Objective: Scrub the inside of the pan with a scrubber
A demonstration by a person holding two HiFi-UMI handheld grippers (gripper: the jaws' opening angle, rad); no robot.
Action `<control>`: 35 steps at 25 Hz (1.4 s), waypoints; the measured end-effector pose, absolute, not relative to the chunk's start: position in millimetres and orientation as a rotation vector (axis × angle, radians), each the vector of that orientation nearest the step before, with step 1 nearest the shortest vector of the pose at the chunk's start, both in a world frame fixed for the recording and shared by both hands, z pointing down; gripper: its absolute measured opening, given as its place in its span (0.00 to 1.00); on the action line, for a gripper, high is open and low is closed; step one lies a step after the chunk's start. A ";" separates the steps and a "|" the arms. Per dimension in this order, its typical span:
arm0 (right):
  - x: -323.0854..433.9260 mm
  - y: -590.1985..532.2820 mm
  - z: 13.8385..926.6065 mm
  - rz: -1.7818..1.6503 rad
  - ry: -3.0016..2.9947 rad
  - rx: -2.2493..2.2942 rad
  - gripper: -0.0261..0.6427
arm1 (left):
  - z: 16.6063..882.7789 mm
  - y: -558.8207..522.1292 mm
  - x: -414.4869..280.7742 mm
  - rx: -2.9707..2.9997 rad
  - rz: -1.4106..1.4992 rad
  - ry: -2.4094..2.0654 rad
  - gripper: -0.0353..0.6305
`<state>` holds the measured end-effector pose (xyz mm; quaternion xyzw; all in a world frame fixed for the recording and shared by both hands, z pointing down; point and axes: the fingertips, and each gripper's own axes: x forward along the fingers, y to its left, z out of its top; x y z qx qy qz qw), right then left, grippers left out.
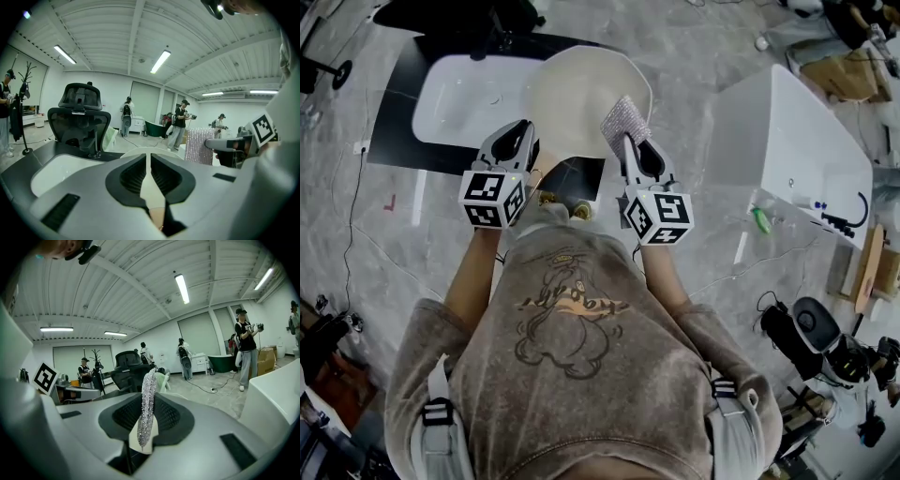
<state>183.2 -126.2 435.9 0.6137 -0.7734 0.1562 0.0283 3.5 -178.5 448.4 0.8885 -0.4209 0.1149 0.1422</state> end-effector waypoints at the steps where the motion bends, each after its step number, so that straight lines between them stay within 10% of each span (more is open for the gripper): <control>1: 181.8 -128.3 437.0 0.487 -2.385 1.892 0.17 | 451.1 -178.7 4.6 2.561 0.343 -1.197 0.09; 7: 173.5 -143.4 439.5 0.495 -2.384 1.875 0.17 | 461.9 -180.3 10.9 2.547 0.367 -1.087 0.11; 14: 167.7 -158.3 443.2 0.487 -2.394 1.853 0.17 | 484.6 -184.2 17.9 2.508 0.474 -1.025 0.52; 35: 153.6 -177.6 471.3 0.540 -2.403 1.704 0.17 | 593.5 -122.3 26.9 2.256 0.971 -0.673 0.51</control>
